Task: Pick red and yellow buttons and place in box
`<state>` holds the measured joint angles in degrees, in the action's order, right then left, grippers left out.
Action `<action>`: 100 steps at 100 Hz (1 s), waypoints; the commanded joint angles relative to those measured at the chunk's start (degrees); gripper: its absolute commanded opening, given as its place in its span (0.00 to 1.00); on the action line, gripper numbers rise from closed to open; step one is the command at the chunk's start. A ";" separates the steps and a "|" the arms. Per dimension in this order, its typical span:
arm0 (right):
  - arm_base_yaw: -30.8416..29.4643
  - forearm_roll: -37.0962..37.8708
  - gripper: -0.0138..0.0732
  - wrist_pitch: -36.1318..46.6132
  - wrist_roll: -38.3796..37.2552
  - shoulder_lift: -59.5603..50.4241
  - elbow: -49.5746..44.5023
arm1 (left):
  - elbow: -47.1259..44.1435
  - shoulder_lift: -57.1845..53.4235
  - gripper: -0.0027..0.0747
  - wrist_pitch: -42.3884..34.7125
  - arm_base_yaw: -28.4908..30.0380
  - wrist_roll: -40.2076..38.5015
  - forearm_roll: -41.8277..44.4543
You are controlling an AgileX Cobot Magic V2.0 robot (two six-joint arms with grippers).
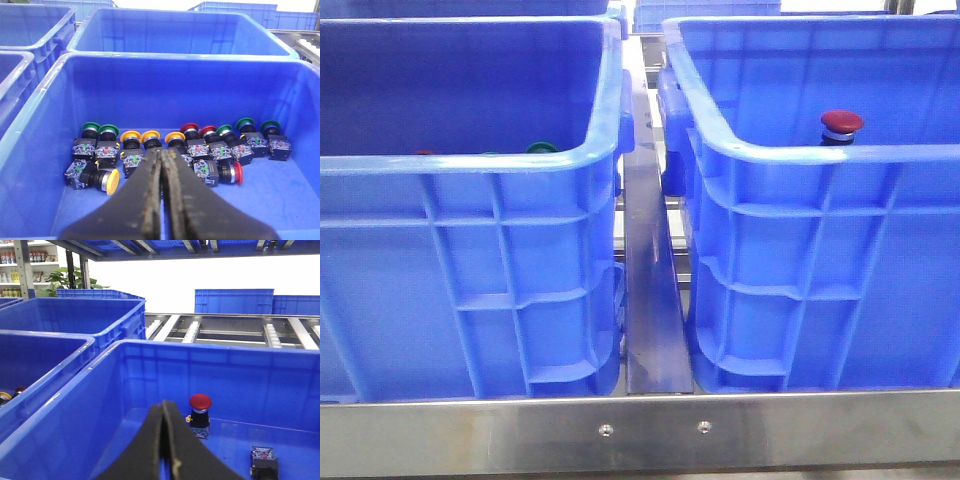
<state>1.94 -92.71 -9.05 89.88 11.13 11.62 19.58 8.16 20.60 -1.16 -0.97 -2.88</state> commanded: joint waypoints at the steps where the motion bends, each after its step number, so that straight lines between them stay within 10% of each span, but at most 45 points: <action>1: 0.11 -1.66 0.08 -0.91 0.43 0.47 1.48 | 1.57 0.58 0.01 -4.93 0.10 -0.30 -0.26; 100: 0.11 -1.66 0.08 -0.83 0.43 0.65 1.48 | -20.67 -10.20 0.01 -19.81 2.00 -3.88 2.88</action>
<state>1.94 -92.83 -9.28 89.88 11.11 11.60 0.03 -0.37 6.04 0.71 -4.19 0.00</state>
